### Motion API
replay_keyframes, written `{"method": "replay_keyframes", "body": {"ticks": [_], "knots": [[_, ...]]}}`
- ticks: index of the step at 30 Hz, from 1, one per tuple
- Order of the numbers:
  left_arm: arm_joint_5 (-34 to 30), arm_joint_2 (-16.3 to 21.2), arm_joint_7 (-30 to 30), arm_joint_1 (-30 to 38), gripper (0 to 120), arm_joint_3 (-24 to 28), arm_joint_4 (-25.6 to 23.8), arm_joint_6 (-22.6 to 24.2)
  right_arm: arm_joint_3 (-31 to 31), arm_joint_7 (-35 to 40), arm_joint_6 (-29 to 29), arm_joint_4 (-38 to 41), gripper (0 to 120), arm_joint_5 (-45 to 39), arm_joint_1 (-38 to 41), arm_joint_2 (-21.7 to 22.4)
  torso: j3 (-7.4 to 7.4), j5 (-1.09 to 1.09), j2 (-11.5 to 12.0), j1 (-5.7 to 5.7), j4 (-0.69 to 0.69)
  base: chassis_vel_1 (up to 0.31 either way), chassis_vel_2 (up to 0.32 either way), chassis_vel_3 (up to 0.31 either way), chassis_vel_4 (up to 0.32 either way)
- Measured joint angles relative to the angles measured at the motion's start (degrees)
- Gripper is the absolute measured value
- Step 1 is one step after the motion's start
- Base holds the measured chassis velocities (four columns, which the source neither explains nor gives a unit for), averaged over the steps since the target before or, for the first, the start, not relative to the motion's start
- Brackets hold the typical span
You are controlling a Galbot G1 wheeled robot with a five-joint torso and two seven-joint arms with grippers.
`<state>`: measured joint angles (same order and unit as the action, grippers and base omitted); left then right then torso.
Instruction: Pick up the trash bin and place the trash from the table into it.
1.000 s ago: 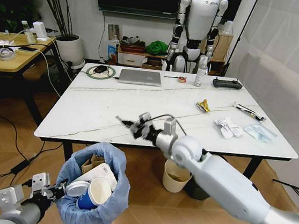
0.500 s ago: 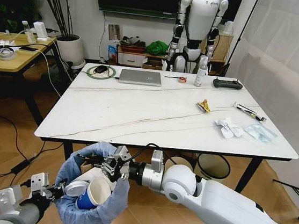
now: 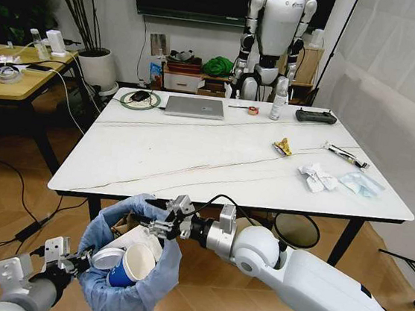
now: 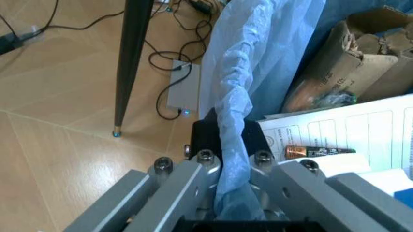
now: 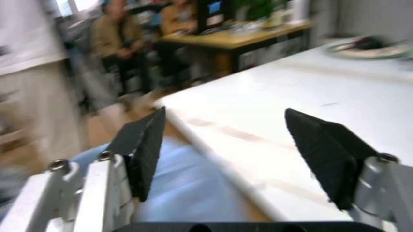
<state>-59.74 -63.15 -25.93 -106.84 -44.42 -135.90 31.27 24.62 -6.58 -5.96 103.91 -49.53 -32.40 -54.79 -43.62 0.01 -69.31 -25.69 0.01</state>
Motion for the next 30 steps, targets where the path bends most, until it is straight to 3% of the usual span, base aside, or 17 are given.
{"method": "replay_keyframes", "body": {"ticks": [2, 6, 10, 20, 24, 30], "knots": [[0.1, 0.1, 0.0, 0.2, 0, 0.1, 0.2, 0.0, -1.7, 0.6, 1.1, -1.1, 78, 0.1, -0.5, 0.1, 0.00, -0.01, 0.0, 0.00, 0.00, 0.000, 0.000, 0.000, 0.000], [0.9, 0.6, 0.8, 1.7, 0, 0.6, 0.9, -0.1, -11.0, 0.2, 10.2, -7.4, 95, 3.9, -5.1, 1.2, 0.00, 0.00, 0.0, -0.01, -0.01, 0.000, 0.000, 0.000, 0.000], [1.5, 0.7, 1.3, 2.4, 0, 1.1, 1.5, -0.3, -16.7, 1.3, 12.9, -10.5, 99, 7.5, -8.8, 1.9, 0.00, 0.01, 0.0, -0.01, -0.03, 0.000, 0.000, 0.000, 0.000], [2.2, 0.5, 1.9, 4.6, 0, 2.4, 3.0, -0.5, -38.9, 0.5, 11.9, -12.2, 100, 10.1, -24.3, 3.7, 0.00, 0.00, 0.0, 0.00, -0.02, 0.000, 0.000, 0.000, 0.000], [2.6, 0.3, 2.0, 4.5, 0, 2.8, 3.1, -0.6, -41.7, 0.2, 12.3, -11.3, 100, 10.4, -27.0, 3.7, 0.00, 0.02, 0.0, 0.00, 0.00, 0.000, 0.000, 0.000, 0.000], [3.2, -0.3, 2.2, 2.7, 0, 3.3, 2.7, -0.8, -51.4, -1.4, 13.2, -8.0, 100, 12.1, -37.3, 2.0, 0.00, 0.02, 0.0, 0.00, -0.02, 0.000, 0.000, 0.000, 0.000]]}}
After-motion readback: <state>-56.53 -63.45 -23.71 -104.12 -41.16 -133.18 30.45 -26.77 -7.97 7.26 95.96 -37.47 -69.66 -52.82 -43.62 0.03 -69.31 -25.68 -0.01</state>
